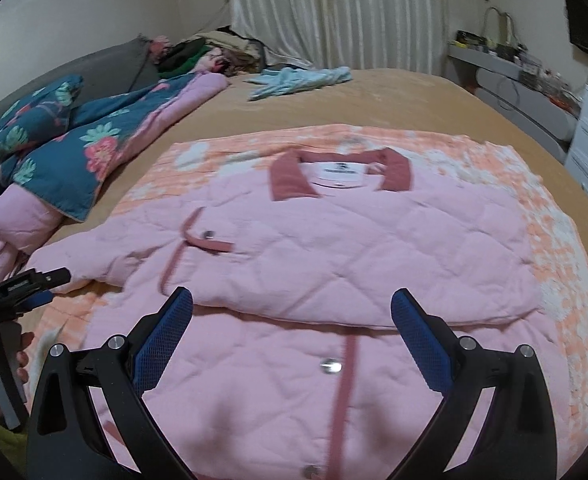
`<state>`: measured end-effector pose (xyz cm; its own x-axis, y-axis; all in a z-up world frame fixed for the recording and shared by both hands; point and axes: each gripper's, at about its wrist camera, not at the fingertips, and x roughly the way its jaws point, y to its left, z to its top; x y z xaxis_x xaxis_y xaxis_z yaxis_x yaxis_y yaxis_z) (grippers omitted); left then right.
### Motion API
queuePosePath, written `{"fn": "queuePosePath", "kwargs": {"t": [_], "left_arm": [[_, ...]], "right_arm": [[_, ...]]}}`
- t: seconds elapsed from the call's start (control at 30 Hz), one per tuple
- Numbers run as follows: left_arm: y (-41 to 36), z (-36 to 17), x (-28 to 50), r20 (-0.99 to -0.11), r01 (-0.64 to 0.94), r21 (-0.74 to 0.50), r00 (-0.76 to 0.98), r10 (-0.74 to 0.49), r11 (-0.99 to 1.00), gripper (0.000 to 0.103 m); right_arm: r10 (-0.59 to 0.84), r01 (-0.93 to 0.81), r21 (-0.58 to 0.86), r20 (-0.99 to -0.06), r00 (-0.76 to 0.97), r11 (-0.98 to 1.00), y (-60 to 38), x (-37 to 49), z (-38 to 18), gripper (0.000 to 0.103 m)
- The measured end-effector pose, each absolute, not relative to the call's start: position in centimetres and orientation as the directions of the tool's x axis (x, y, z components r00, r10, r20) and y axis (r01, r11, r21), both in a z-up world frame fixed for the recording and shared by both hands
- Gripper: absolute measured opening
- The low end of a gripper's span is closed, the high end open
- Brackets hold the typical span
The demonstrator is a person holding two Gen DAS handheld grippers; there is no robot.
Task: Fold large clothes
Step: 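Move the left tool to the other sleeve and grasp its ribbed cuff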
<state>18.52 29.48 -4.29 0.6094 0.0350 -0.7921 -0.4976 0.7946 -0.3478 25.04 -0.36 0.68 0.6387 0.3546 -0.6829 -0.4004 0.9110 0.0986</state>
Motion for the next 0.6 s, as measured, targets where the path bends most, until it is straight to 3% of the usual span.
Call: {"fn": "queuePosePath", "kwargs": {"t": [0.6], "left_arm": [[36.5, -6.6, 15.7, -0.796, -0.637, -0.388, 0.596, 0.106, 0.666, 0.094]], "right_arm": [[0.431, -0.573, 0.031, -0.691, 0.580, 0.819, 11.6, 24.5, 0.8, 0.099]]}}
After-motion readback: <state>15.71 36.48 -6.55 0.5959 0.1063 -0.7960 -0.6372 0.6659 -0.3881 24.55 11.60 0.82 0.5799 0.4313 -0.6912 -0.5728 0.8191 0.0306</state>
